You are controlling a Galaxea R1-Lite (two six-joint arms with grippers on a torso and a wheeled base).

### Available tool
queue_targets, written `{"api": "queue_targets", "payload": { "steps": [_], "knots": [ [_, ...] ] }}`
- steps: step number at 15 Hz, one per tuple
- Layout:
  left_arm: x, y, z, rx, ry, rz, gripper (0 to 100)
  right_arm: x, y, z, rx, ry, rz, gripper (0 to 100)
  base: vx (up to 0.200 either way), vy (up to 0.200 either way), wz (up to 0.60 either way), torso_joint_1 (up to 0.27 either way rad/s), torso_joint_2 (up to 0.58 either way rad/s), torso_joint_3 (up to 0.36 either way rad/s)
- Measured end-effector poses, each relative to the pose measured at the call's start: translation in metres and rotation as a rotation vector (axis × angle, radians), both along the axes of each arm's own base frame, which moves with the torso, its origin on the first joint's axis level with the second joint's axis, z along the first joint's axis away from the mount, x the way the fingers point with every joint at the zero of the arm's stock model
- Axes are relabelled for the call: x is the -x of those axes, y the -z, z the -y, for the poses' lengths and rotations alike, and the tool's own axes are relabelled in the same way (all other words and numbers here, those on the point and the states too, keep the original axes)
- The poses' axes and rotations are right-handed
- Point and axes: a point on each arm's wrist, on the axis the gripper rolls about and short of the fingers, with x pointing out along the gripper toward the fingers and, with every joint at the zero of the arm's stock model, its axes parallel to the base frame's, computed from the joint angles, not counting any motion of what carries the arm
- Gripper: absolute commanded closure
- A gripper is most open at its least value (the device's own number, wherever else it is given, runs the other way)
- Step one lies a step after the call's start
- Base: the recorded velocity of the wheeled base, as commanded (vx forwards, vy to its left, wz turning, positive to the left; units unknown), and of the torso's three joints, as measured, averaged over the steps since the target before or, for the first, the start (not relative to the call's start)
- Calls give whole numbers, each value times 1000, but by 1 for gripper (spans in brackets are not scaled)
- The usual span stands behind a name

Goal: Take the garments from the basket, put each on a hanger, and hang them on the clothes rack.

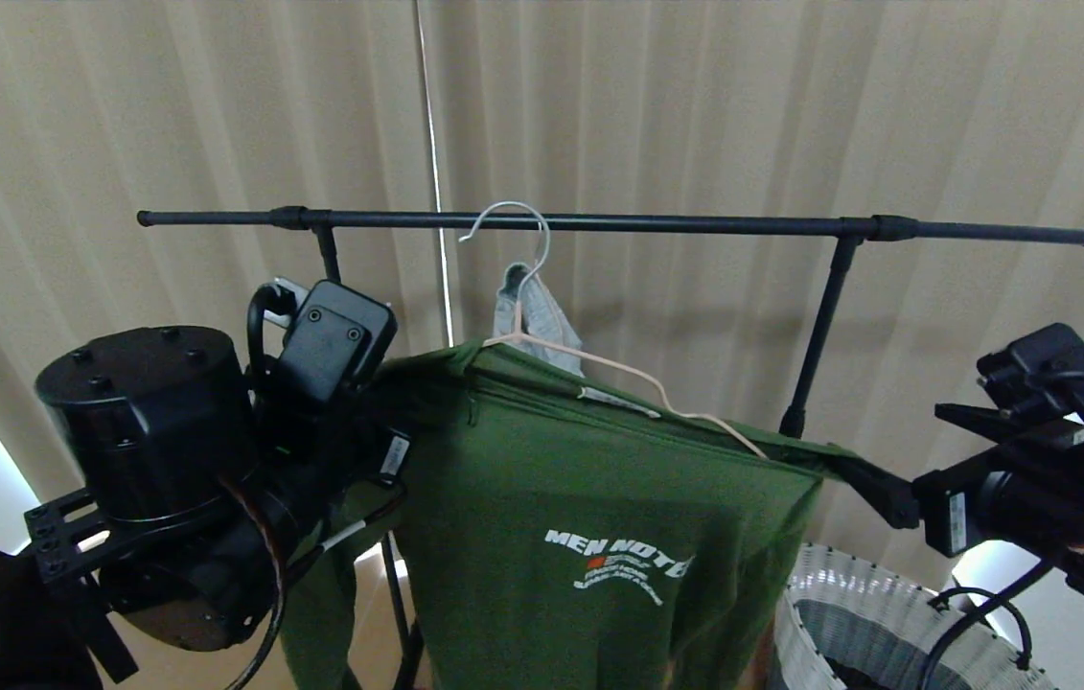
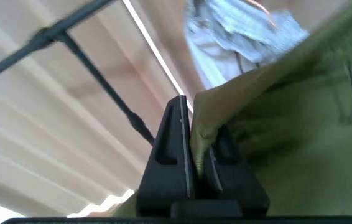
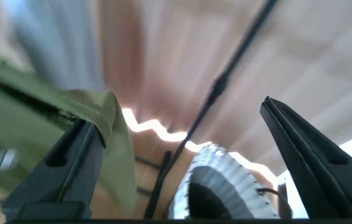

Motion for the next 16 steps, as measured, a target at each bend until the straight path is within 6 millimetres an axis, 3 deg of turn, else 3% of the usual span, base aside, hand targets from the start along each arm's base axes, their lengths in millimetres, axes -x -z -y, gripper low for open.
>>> {"api": "queue_targets", "payload": {
  "steps": [3,7,12,16],
  "knots": [
    [-2,1,1,21,-28,-2,100,26,0,-16,33,-161,26,0,0,0,0,0,0,0],
    [2,2,8,75,-16,-11,100,32,-11,-23,173,-286,115,0,0,0,0,0,0,0],
    [7,2,16,96,20,-13,100,11,-33,-43,175,-310,173,0,0,0,0,0,0,0],
    [12,-1,24,113,57,4,100,-18,-45,-71,166,-324,194,0,0,0,0,0,0,0]
  ]
}}
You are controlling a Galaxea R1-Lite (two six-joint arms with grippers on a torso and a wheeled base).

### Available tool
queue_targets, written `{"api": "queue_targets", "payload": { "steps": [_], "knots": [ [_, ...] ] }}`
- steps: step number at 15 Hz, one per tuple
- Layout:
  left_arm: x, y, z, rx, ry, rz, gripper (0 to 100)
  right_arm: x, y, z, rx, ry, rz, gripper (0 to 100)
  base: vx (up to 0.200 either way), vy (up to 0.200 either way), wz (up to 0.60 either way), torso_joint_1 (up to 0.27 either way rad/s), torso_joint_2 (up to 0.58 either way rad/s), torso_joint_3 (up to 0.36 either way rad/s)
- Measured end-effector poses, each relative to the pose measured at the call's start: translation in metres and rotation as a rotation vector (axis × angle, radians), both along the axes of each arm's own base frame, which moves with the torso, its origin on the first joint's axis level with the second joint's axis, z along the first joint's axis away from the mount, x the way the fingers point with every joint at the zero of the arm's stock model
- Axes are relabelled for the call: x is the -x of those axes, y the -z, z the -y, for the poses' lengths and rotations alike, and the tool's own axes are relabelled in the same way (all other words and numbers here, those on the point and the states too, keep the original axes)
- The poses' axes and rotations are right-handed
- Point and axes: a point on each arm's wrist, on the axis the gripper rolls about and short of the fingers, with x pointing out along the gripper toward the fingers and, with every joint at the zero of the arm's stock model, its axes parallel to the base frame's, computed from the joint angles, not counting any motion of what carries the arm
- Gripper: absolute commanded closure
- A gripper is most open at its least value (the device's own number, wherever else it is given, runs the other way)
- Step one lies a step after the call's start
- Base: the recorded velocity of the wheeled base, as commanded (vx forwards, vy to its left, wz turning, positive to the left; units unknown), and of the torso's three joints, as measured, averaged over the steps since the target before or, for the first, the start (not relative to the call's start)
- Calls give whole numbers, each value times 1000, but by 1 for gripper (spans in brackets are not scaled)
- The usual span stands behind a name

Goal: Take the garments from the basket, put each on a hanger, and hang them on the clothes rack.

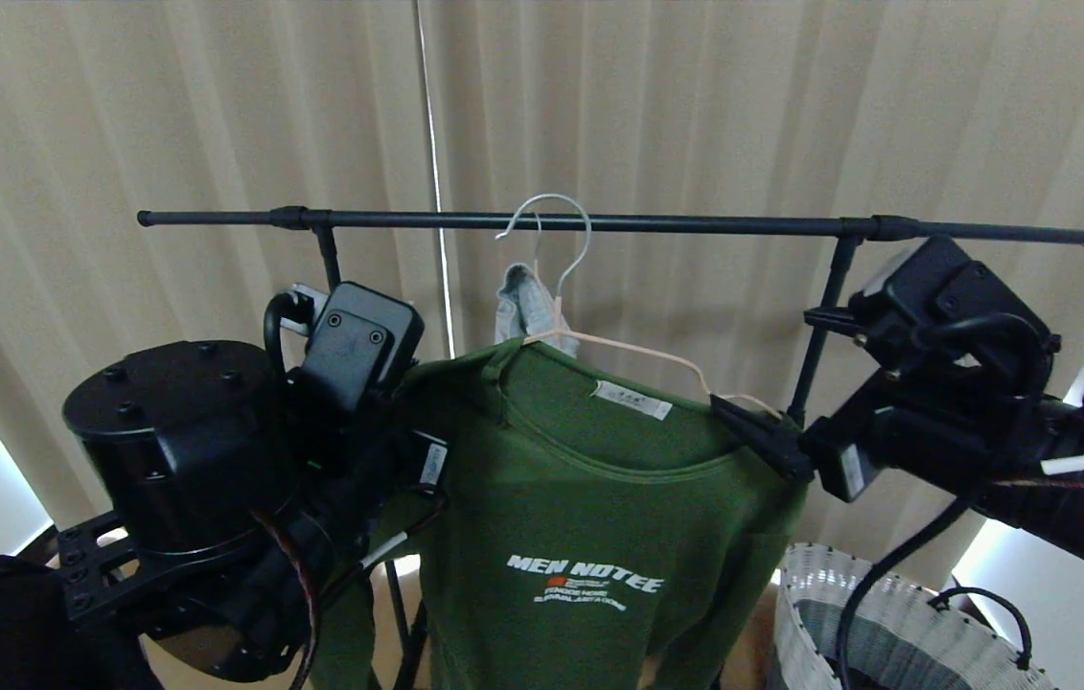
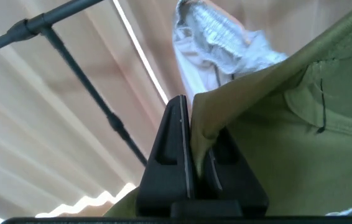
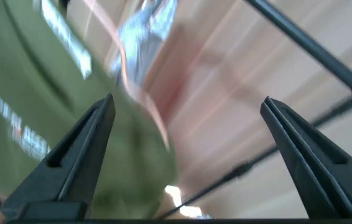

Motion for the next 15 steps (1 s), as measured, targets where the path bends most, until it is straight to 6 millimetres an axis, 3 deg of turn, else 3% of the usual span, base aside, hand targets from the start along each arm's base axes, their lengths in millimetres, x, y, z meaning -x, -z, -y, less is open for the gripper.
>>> {"api": "queue_targets", "payload": {
  "steps": [5,9,10,15],
  "knots": [
    [2,2,7,-2,27,1,100,-35,1,-25,6,11,-7,0,0,0,0,0,0,0],
    [2,4,10,-6,35,-4,100,-48,5,-34,26,16,-15,0,0,0,0,0,0,0],
    [2,5,11,-8,36,-6,100,-49,6,-36,34,13,-14,100,0,0,0,0,0,0],
    [1,6,11,-9,36,-11,100,-50,8,-40,41,2,-15,100,0,0,0,0,0,0]
  ]
}}
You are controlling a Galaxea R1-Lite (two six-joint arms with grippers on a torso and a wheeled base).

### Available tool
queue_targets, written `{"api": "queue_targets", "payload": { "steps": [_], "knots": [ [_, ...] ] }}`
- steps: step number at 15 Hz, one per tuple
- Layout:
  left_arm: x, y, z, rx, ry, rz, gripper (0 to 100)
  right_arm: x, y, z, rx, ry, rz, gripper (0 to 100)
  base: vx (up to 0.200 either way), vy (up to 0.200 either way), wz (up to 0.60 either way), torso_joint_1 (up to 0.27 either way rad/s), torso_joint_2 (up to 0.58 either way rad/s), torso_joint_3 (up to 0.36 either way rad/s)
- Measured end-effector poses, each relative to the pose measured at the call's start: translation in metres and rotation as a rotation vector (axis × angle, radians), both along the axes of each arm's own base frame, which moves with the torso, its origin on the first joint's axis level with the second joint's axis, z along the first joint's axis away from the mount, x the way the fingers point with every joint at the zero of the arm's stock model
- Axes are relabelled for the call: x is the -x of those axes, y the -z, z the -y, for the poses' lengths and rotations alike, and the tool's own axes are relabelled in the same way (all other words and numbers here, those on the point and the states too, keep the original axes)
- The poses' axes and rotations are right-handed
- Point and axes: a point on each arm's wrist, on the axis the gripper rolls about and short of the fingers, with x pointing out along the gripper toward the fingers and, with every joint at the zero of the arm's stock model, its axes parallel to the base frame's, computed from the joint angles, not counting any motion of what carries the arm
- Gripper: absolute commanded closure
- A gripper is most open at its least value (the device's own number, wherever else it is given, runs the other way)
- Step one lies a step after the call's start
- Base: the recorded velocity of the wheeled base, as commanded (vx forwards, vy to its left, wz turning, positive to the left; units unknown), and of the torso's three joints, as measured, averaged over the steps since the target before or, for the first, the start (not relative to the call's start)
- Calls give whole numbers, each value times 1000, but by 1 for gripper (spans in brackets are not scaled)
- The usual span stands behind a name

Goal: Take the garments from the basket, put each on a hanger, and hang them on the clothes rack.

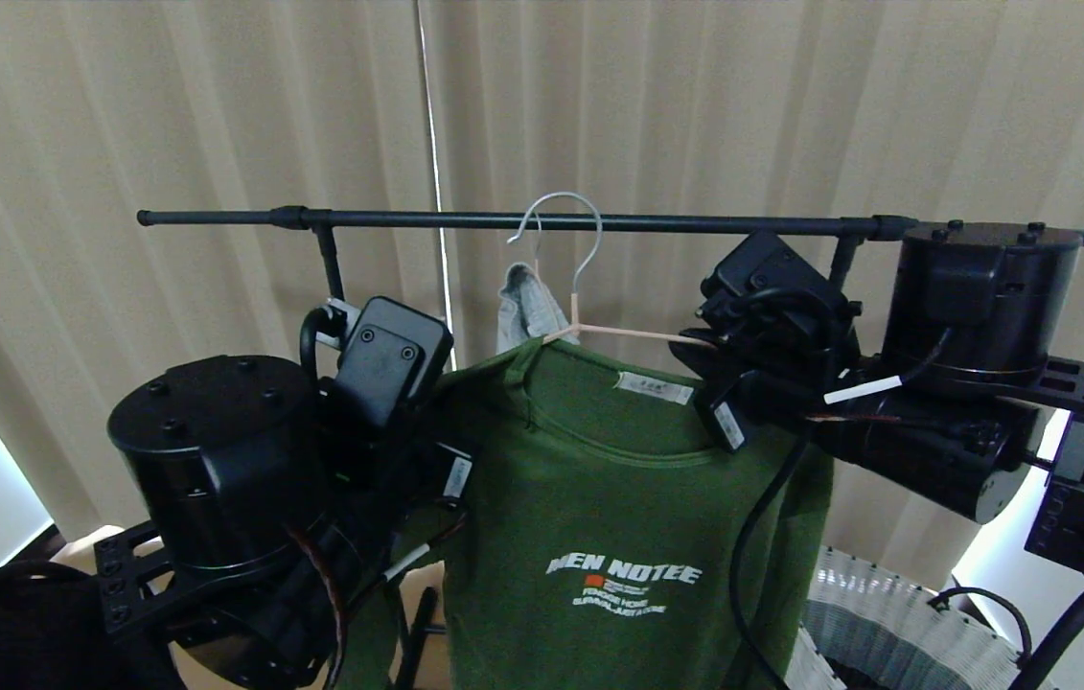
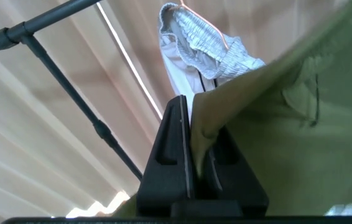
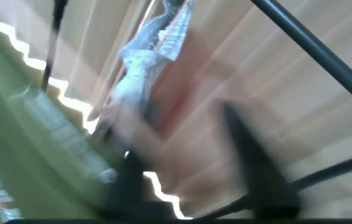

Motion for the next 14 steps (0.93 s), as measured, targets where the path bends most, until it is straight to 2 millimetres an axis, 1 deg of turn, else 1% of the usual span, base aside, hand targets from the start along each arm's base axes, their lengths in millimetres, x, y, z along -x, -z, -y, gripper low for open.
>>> {"api": "queue_targets", "payload": {
  "steps": [6,7,8,10,12,14],
  "knots": [
    [2,5,-2,-5,9,-10,100,3,0,0,-2,-4,0,100,0,0,0,0,0,0],
    [3,5,-3,5,20,1,0,4,-1,1,-3,-3,-1,100,0,0,0,0,0,0],
    [3,4,-3,15,33,11,0,6,-1,4,-2,4,-1,100,0,0,0,0,0,0],
    [6,3,-2,33,113,22,0,11,-3,14,-3,33,3,100,0,0,0,0,0,0],
    [16,4,-6,37,272,11,0,14,-4,33,-3,88,4,100,0,0,0,0,0,0],
    [25,5,-13,43,335,3,0,19,-4,49,-7,131,6,100,0,0,0,0,0,0]
  ]
}}
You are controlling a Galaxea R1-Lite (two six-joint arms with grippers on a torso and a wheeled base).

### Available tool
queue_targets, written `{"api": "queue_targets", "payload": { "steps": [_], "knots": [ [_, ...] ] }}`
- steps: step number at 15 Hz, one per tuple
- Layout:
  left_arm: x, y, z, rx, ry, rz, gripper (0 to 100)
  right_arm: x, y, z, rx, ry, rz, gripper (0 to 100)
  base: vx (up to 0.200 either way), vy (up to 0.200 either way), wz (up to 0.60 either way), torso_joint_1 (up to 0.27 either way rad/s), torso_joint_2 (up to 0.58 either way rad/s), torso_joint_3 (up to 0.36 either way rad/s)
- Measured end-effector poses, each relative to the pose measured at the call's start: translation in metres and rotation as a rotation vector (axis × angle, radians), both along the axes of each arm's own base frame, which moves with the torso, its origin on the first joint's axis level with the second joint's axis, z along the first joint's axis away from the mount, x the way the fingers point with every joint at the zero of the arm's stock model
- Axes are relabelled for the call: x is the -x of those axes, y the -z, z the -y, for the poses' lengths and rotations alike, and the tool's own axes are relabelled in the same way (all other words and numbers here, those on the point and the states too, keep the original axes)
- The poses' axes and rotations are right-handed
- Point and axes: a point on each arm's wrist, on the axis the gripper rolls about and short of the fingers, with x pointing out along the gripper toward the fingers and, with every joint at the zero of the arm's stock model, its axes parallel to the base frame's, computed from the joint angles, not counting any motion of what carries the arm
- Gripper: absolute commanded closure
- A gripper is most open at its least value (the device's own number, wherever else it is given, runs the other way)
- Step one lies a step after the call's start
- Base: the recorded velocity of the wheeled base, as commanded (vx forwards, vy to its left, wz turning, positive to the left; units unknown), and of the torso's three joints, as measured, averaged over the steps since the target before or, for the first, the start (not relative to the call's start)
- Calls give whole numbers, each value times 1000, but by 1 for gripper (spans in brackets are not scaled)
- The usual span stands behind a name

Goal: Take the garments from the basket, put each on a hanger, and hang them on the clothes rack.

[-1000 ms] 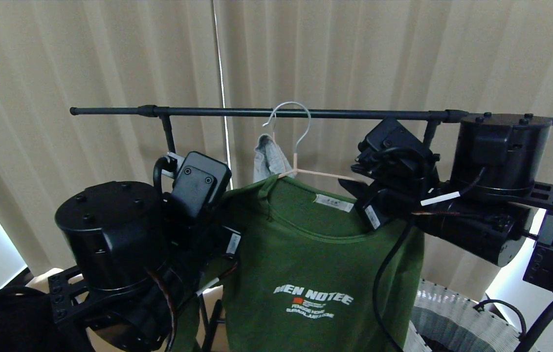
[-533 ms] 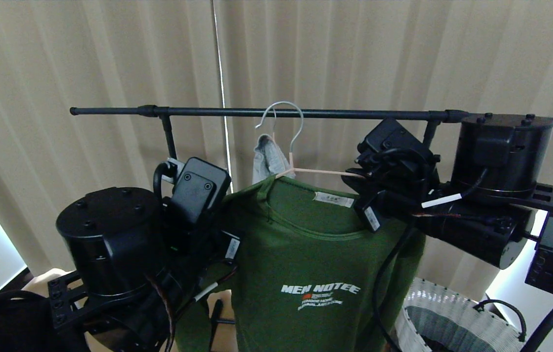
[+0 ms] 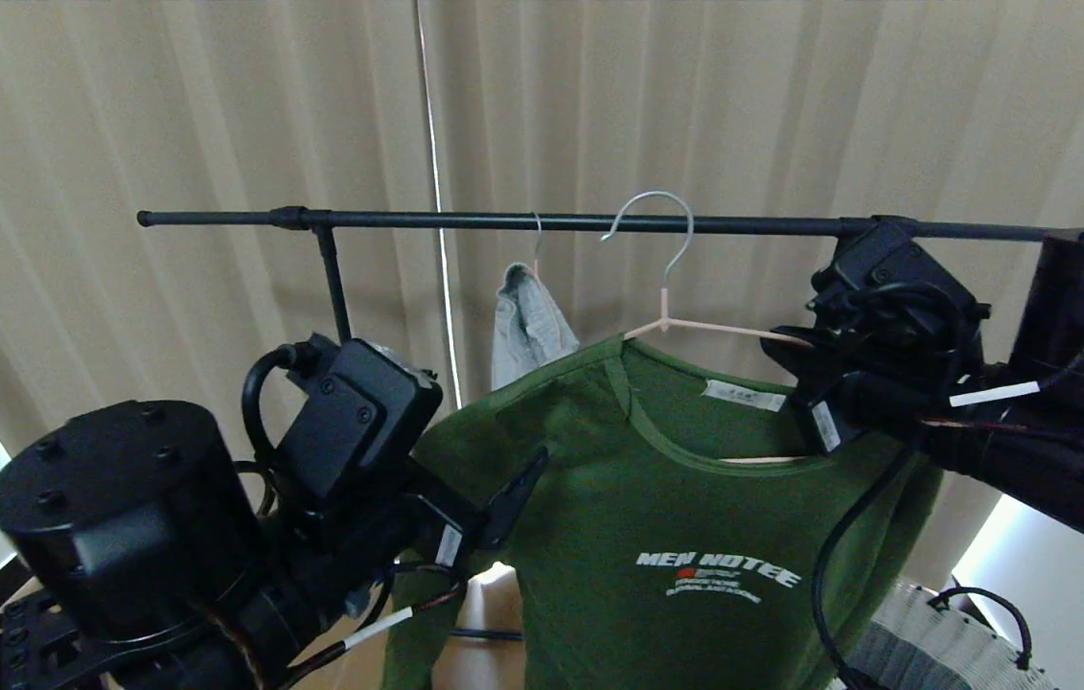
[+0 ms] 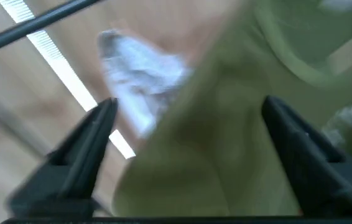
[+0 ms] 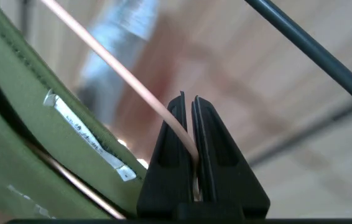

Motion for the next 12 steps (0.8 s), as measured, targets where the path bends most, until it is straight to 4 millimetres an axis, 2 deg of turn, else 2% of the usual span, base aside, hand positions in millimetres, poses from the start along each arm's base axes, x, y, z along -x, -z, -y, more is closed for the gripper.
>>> {"api": "queue_targets", "payload": {
  "steps": [4,8,12],
  "knots": [
    [9,3,-21,68,-17,-51,0,18,-8,29,-73,72,17,100,0,0,0,0,0,0],
    [7,23,-43,16,-98,-111,0,33,-19,38,-131,66,57,100,0,0,0,0,0,0],
    [8,29,-44,7,-33,-143,0,43,-27,39,-157,-28,78,100,0,0,0,0,0,0]
  ]
}}
